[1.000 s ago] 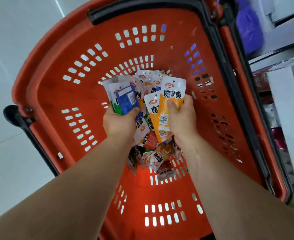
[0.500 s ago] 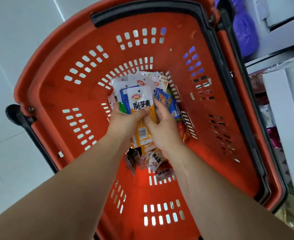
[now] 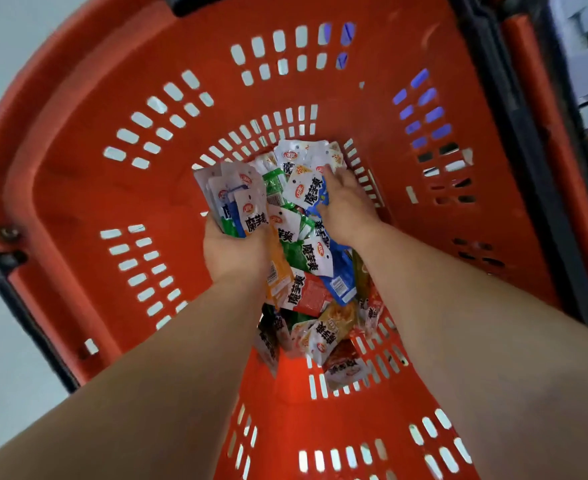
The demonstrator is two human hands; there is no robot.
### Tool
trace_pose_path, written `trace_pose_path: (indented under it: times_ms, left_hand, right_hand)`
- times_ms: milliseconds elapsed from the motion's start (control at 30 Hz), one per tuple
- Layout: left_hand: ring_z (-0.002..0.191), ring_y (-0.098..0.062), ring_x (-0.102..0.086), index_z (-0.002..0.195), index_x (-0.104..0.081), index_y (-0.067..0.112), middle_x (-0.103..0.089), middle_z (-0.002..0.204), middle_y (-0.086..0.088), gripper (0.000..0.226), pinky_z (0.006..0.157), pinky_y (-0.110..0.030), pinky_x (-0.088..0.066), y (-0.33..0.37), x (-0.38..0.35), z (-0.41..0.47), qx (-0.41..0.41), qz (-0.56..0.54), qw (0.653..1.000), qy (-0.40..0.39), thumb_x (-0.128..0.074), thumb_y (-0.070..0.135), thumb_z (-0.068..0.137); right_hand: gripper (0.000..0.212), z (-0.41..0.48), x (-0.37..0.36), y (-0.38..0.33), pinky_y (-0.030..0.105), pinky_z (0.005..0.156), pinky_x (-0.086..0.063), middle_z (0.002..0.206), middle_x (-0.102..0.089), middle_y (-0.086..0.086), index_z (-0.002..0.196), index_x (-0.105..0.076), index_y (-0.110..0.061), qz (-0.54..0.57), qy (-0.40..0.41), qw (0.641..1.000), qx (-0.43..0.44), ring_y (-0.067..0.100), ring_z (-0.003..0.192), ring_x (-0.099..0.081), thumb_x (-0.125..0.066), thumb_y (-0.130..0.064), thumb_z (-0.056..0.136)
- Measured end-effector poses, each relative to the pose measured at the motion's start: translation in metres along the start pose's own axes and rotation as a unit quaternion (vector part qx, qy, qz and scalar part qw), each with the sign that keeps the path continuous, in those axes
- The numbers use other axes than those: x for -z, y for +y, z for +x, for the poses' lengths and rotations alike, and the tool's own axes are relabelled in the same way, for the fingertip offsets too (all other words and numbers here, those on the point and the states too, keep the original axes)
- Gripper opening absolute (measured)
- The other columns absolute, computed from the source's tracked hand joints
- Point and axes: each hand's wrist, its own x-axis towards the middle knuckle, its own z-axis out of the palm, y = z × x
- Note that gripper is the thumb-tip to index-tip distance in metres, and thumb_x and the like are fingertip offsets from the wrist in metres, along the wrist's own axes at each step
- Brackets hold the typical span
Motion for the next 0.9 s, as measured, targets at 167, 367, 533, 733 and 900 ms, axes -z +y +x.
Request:
trace_pose_path:
  times_ms: [167, 367, 533, 733, 900]
  left_hand:
    - [0.089, -0.013, -0.07, 0.111, -0.058, 0.034, -0.071, 0.099, 0.011, 0.045, 0.089, -0.041, -0.062, -0.005, 0.001, 0.002, 0.017, -0.005, 1.0, -0.003, -0.084, 0.01, 0.082]
    - [0.098, -0.021, -0.073, 0.112, -0.059, 0.037, -0.074, 0.106, 0.009, 0.048, 0.09, -0.048, -0.062, 0.017, 0.013, -0.022, 0.033, -0.018, 0.999, -0.021, -0.088, 0.016, 0.08]
    - [0.095, -0.018, -0.076, 0.114, -0.061, 0.036, -0.077, 0.104, 0.01, 0.045, 0.087, -0.052, -0.063, 0.066, 0.039, -0.076, 0.037, -0.041, 0.995, -0.083, -0.086, 0.013, 0.084]
    - [0.099, -0.03, -0.077, 0.127, -0.064, 0.021, -0.079, 0.111, -0.004, 0.046, 0.087, -0.058, -0.062, 0.159, 0.105, -0.178, 0.02, -0.082, 0.974, -0.211, -0.081, 0.006, 0.086]
    - [0.096, -0.032, -0.078, 0.122, -0.068, 0.017, -0.079, 0.11, -0.01, 0.038, 0.076, -0.049, -0.064, 0.255, 0.183, -0.276, -0.033, -0.092, 0.951, -0.292, -0.074, 0.0, 0.088]
  right_hand:
    - [0.082, 0.002, -0.01, -0.007, 0.045, 0.104, -0.048, 0.148, -0.05, 0.016, 0.159, -0.026, -0.019, -0.032, 0.029, 0.999, -0.01, 0.036, 0.131, -0.052, -0.074, -0.034, 0.095]
    - [0.044, -0.044, 0.007, -0.028, 0.042, 0.077, -0.053, 0.112, -0.067, 0.013, 0.145, -0.043, -0.01, 0.134, 0.091, 0.987, -0.025, 0.034, 0.097, -0.065, -0.054, -0.028, 0.107]
    - [0.019, -0.133, 0.071, -0.046, 0.041, 0.082, -0.054, 0.11, -0.072, 0.002, 0.118, -0.057, -0.016, 0.35, 0.186, 0.918, -0.025, 0.025, 0.097, -0.068, -0.056, -0.025, 0.101]
    - [0.017, -0.264, 0.171, -0.085, 0.05, 0.076, -0.059, 0.102, -0.076, 0.014, 0.109, -0.068, -0.021, 0.488, 0.073, 0.869, -0.028, 0.023, 0.082, -0.07, -0.059, -0.011, 0.1]
    - [0.023, -0.379, 0.269, -0.136, 0.041, 0.075, -0.06, 0.102, -0.077, 0.007, 0.108, -0.069, -0.025, 0.477, 0.078, 0.876, 0.005, 0.02, 0.083, -0.069, -0.056, -0.006, 0.103]
